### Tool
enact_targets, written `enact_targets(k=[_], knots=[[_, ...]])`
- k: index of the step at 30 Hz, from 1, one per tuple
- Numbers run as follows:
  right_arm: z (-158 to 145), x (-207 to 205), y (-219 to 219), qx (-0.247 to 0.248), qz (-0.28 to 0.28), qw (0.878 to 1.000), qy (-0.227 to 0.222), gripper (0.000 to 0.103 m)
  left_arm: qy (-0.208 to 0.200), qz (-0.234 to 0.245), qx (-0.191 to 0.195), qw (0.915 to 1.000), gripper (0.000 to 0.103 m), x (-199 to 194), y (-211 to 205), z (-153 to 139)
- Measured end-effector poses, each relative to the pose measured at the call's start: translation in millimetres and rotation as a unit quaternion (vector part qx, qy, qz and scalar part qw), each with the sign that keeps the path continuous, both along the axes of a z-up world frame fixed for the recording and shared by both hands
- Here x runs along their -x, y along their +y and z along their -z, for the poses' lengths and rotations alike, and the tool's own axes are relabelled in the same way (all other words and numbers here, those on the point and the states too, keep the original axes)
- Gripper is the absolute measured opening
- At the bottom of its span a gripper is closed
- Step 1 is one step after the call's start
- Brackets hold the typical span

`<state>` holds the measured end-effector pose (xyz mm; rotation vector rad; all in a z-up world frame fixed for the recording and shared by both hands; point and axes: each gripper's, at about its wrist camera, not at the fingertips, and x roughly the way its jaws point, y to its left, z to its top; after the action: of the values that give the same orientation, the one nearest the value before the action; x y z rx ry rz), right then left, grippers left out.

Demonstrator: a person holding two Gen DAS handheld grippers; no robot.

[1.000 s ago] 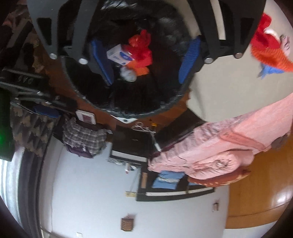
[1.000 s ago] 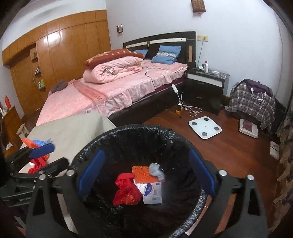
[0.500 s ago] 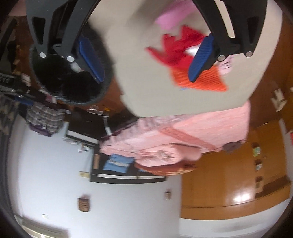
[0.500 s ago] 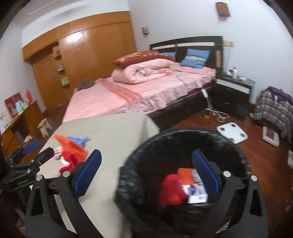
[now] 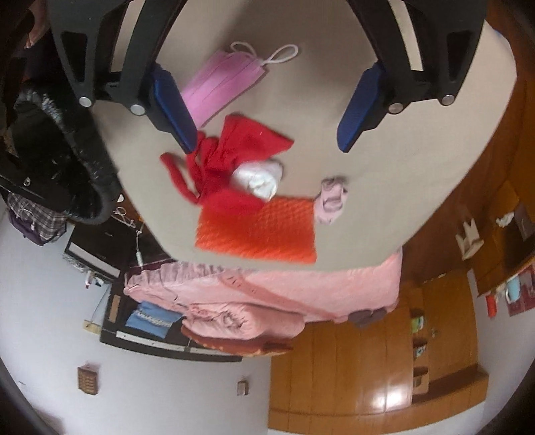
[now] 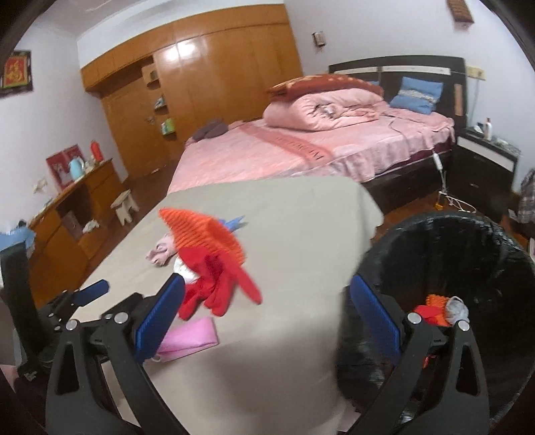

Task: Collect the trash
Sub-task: 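Return both grippers to the bed and grasp the pink mask with the left, then grasp the second red glove with the right gripper while the left holds the mask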

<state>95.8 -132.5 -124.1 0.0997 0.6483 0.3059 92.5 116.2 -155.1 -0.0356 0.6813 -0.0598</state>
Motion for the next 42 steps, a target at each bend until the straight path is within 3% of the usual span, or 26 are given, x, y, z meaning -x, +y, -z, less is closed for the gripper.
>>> enact_targets(k=[17, 20, 23, 25, 27, 34, 42], knots=[[18.6, -2.4, 3.2, 0.02, -0.001, 1.0, 0.01, 0.096, 0.062, -0.009, 0.017, 0.9979, 0.076, -1.7, -34.0, 48.9], [20.2, -3.0, 1.7, 0.021, 0.0, 1.0, 0.012, 0.096, 0.069, -0.003, 0.015, 0.9975, 0.067, -2.9, -38.0, 53.0], [22.9, -3.9, 0.3, 0.021, 0.001, 1.0, 0.016, 0.096, 0.077, 0.012, 0.018, 0.9968, 0.049, -3.9, -40.9, 55.1], [24.2, -4.2, 0.4, 0.022, 0.001, 1.0, 0.018, 0.096, 0.075, 0.028, 0.017, 0.9966, 0.032, -3.5, -45.1, 54.2], [25.4, -4.4, 0.9, 0.024, 0.0, 1.0, 0.02, 0.096, 0.074, 0.04, 0.019, 0.9963, 0.023, -3.0, -46.6, 53.6], [29.3, -6.4, 1.0, 0.027, 0.001, 0.999, 0.026, 0.096, 0.05, 0.038, 0.05, 0.9968, 0.013, 1.7, -35.2, 39.0], [31.1, -12.2, 11.8, 0.033, -0.009, 0.999, 0.029, 0.096, 0.024, 0.007, 0.053, 0.9983, 0.012, -2.2, -14.0, 20.6]])
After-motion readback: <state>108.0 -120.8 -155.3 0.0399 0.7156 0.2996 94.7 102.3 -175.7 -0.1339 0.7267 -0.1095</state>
